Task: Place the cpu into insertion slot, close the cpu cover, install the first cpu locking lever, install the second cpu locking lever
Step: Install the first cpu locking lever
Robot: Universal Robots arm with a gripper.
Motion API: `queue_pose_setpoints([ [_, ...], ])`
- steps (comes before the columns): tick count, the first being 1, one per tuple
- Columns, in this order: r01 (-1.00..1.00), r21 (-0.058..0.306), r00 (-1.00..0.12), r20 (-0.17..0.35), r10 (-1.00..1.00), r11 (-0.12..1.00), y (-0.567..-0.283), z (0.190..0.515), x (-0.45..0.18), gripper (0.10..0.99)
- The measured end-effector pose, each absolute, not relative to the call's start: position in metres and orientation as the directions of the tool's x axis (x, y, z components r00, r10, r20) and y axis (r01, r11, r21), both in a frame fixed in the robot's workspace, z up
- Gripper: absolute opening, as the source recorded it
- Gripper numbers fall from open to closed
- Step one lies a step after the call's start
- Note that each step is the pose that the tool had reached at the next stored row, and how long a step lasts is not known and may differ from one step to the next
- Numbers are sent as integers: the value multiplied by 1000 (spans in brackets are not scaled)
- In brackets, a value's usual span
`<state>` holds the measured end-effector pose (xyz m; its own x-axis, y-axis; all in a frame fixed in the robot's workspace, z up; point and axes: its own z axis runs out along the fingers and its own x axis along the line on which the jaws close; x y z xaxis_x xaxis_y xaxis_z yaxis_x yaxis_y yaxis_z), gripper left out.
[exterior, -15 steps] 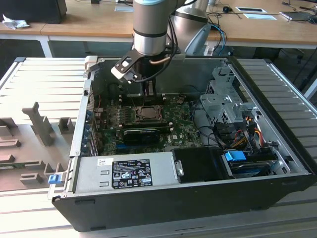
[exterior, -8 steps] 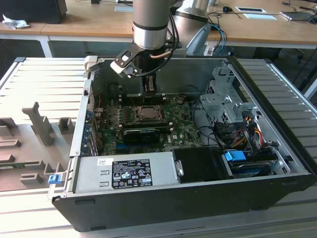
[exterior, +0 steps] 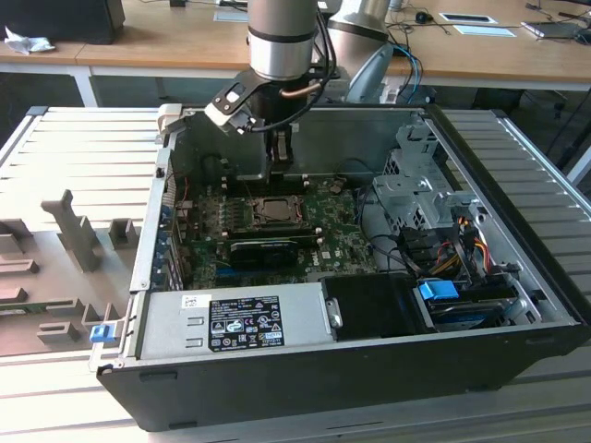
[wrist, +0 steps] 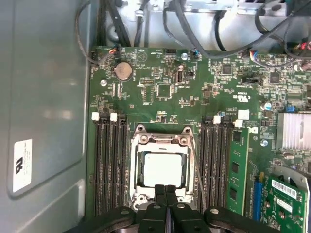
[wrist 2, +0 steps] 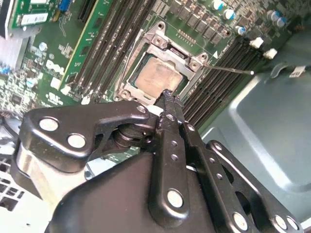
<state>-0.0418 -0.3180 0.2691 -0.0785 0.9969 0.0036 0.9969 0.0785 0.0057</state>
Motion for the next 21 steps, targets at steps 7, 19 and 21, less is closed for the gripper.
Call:
queue_pose_setpoints([
  [7,960,6,-280,3,960,280,-318,269,-42,106],
  [19,859,6,-512,3,859,512,-318,268,-42,106],
  [21,841,6,-541,3,841,541,-318,268,-42,106],
])
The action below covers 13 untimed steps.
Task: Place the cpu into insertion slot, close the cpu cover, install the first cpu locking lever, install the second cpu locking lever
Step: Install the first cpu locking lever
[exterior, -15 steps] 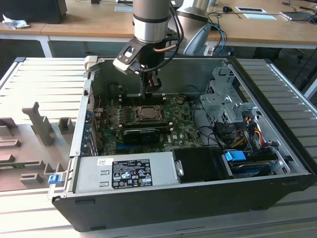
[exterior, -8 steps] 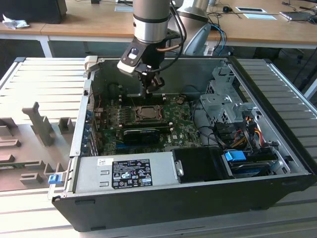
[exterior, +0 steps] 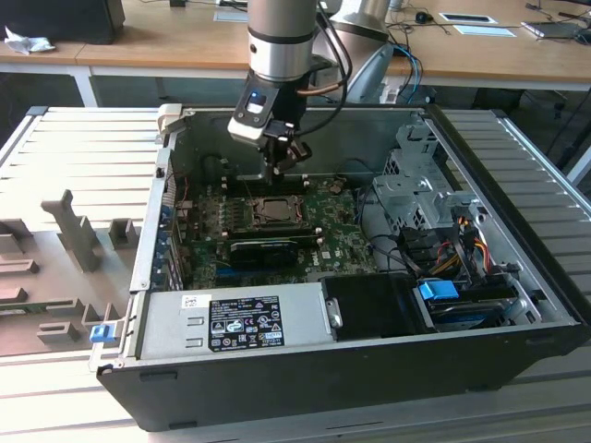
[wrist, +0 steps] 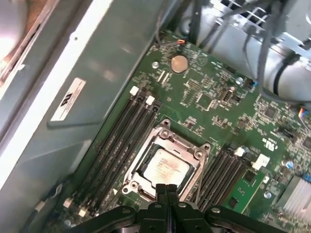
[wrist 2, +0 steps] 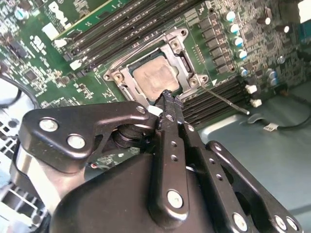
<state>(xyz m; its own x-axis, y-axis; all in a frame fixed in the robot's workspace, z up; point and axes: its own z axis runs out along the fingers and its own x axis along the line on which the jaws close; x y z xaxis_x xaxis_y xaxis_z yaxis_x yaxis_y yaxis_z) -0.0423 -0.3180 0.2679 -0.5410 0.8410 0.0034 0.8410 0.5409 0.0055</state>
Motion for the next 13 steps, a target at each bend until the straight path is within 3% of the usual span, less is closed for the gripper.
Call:
queue_pose_setpoints([
  [13,622,6,-783,3,622,783,-318,267,-42,106],
])
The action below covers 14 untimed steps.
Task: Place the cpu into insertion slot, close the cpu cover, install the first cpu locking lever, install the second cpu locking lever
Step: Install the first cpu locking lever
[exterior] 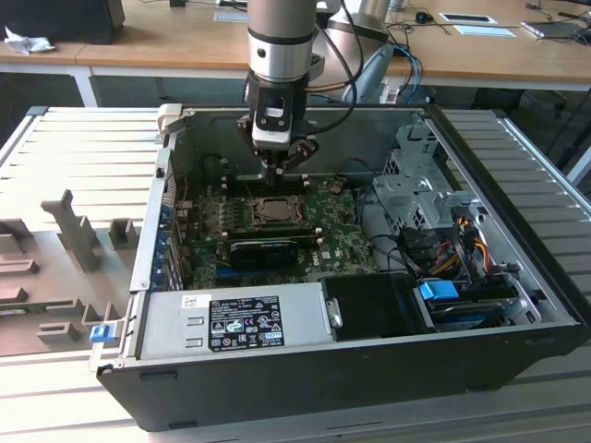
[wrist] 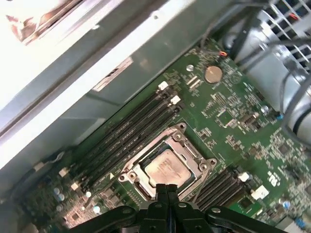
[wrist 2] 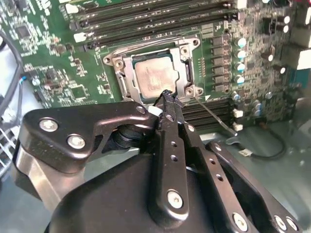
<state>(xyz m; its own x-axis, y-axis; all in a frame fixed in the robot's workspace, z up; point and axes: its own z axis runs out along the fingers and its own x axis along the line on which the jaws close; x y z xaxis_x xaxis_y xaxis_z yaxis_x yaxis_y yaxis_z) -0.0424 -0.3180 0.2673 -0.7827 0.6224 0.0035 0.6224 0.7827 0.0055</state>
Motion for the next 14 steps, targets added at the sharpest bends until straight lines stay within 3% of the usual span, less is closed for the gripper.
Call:
queue_pose_setpoints([
  [14,335,10,-942,-5,335,942,-318,264,-42,106],
])
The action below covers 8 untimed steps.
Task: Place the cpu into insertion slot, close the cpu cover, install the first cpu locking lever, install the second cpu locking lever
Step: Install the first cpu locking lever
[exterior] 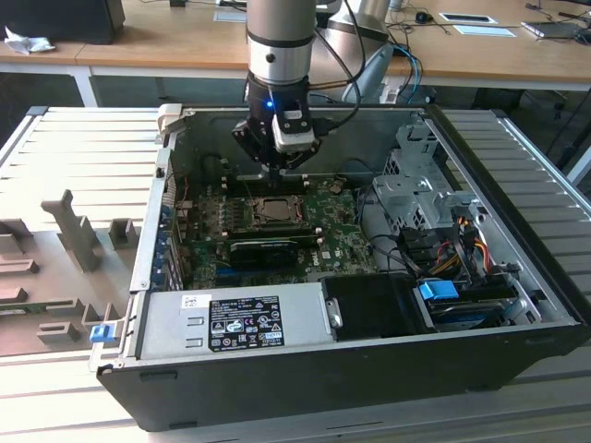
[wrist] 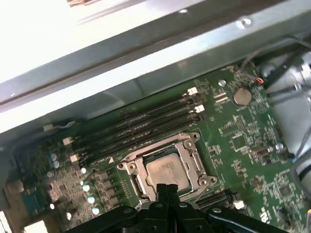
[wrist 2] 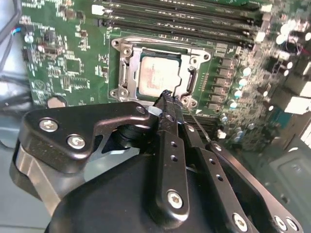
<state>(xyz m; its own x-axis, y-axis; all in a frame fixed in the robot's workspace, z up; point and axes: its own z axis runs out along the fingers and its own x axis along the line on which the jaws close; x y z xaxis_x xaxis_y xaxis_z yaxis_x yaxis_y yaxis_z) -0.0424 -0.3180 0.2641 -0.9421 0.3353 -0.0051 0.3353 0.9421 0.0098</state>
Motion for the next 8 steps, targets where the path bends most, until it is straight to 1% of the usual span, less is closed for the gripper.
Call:
queue_pose_setpoints([
  [4,233,10,-972,-5,233,972,-318,264,-42,106],
  [8,212,10,-977,-5,212,977,-318,263,-51,106],
])
